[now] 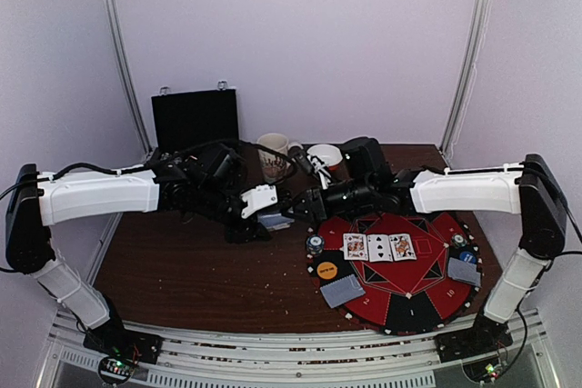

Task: Distribute texas hold em gaming equipment
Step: Pick up the poker card from the face-down deck piles.

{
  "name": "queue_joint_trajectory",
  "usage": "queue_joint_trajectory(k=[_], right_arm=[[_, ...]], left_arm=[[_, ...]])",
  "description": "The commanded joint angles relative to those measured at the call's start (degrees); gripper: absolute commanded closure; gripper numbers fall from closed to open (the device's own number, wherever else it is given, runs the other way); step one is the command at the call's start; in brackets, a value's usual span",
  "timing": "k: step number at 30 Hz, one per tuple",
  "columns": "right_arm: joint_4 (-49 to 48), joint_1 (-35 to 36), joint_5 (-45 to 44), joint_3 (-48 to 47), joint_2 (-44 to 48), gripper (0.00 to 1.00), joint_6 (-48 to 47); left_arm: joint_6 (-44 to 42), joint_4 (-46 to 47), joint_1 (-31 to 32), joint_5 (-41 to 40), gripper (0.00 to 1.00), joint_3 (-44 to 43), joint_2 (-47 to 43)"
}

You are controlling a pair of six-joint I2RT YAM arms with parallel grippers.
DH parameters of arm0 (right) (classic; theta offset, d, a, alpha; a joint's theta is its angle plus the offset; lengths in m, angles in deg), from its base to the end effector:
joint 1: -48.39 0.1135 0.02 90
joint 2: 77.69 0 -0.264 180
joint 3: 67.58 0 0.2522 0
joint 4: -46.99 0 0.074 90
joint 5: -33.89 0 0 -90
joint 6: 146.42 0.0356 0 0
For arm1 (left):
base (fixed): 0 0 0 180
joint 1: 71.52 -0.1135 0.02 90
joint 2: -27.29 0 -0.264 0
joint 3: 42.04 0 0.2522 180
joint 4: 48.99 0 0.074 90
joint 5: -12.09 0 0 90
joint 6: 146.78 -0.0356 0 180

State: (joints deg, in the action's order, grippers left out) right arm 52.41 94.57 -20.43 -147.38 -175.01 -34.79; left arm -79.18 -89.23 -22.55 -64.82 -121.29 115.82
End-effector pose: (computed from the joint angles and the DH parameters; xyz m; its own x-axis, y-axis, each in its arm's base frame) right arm 0.2543 0.2950 0.2593 -0.6040 -0.1970 -0.7723 -0.7911 0.2662 0.5508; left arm 0.2123 -0.2563 0.2541 -0.1449 0.7319 -0.6658 0.9588 0.2700 0.0881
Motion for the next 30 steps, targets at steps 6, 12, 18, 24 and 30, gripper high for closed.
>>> queue_joint_trajectory(k=[6, 12, 18, 24, 30], right_arm=[[6.7, -0.6, -0.9, -3.0, 2.3, 0.78, -2.0], [6.7, -0.7, 0.5, -3.4, 3.7, 1.0, -1.3], [5.4, -3.2, 0.1, 0.0, 8.1, 1.0, 1.6], [7.5, -10.5, -12.1, 8.3, 18.4, 1.0, 12.9], [23.9, -18.6, -37.9, 20.6, 32.6, 1.0, 30.4]], left_arm=[[0.2, 2.7, -0.3, 0.5, 0.56, -1.5, -0.5], [0.2, 2.7, -0.2, 0.6, 0.57, -1.5, -0.6], [0.3, 2.6, -0.3, 0.4, 0.56, -1.4, -0.8], [0.6, 2.7, -0.3, -1.2, 0.56, -1.4, -0.8], [1.0, 2.7, -0.3, -0.8, 0.56, -1.7, -0.5]])
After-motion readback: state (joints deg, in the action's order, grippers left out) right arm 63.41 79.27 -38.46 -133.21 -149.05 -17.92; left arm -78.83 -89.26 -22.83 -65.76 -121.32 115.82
